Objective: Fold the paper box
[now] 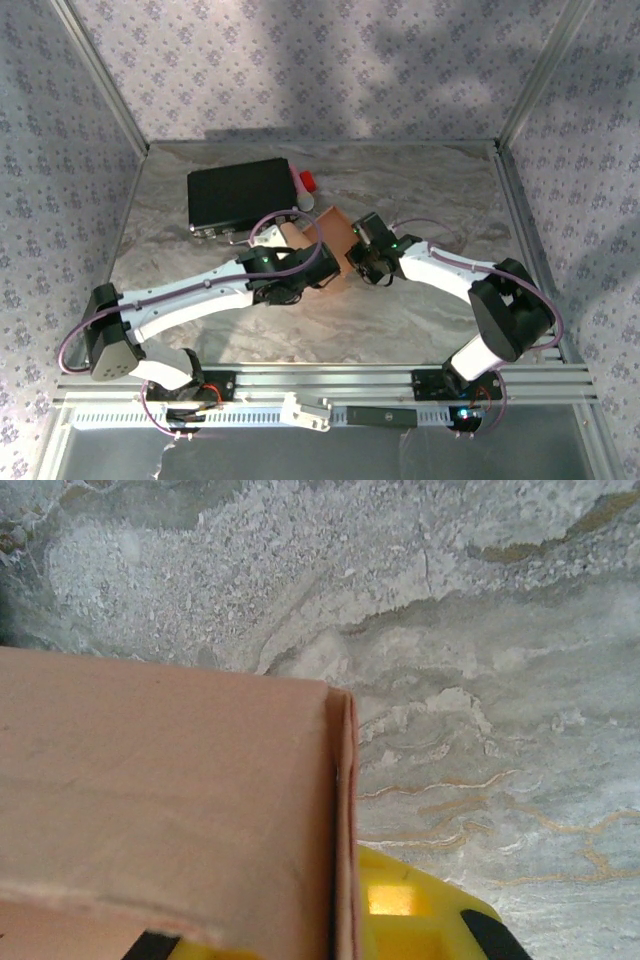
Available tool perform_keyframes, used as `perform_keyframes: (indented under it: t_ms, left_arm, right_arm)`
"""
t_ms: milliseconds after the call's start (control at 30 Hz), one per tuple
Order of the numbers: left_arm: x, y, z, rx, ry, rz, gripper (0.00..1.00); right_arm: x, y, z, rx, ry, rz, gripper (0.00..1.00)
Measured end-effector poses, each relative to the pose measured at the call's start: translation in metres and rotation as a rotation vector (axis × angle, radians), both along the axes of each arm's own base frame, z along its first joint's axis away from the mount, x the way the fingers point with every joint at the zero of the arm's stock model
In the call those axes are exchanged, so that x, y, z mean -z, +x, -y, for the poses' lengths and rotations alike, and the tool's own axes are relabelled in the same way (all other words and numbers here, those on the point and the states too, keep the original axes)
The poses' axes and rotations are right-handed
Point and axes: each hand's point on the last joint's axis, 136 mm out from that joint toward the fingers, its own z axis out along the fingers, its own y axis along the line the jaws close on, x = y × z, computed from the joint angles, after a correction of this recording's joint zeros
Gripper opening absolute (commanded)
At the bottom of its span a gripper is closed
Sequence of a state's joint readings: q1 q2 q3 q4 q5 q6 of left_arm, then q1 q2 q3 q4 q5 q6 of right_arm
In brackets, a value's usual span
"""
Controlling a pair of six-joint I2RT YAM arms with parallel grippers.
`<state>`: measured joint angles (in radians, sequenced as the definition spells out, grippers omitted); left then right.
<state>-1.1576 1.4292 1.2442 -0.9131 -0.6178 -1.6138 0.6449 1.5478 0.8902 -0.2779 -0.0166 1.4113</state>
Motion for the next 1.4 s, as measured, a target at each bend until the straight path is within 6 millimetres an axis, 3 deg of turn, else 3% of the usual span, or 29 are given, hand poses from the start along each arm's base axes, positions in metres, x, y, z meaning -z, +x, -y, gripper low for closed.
perform_keyframes:
  t_ms: [267,433,500,700,767,867,1033,1167,1400]
  left_arm:
    - [0.000,0.000,-0.001,-0.036,-0.022,-0.001,0.17]
    - [0.001,-0.001,-0.006,-0.059,-0.017,-0.004,0.01]
    - [0.002,0.000,-0.008,-0.068,-0.002,-0.004,0.00]
    - [0.004,-0.001,-0.010,-0.070,0.027,-0.012,0.00]
    - [0.004,-0.002,-0.013,-0.069,0.043,-0.014,0.00]
    - [0.002,-0.002,-0.017,-0.057,0.075,-0.010,0.00]
    - [-0.015,0.002,-0.018,0.010,0.138,0.014,0.00]
    - [-0.023,0.009,-0.021,0.110,0.234,0.023,0.00]
    - [-0.028,0.021,-0.025,0.438,0.466,0.009,0.00]
  right_arm:
    - [0.006,-0.005,0.002,0.006,-0.005,-0.016,0.00]
    - [0.007,-0.009,-0.001,-0.003,0.003,-0.031,0.00]
    - [0.007,-0.011,-0.003,-0.006,0.006,-0.036,0.01]
    - [0.008,-0.019,-0.004,-0.024,-0.005,-0.057,0.50]
    - [0.004,-0.023,-0.005,-0.032,-0.002,-0.055,0.61]
    - [-0.014,-0.028,-0.006,-0.044,0.014,-0.022,0.71]
    - [-0.059,-0.033,-0.001,-0.045,0.051,0.084,0.75]
    - [-0.105,-0.033,0.007,-0.058,0.079,0.206,0.68]
    - [-0.189,-0.040,0.042,-0.113,0.087,0.574,0.68]
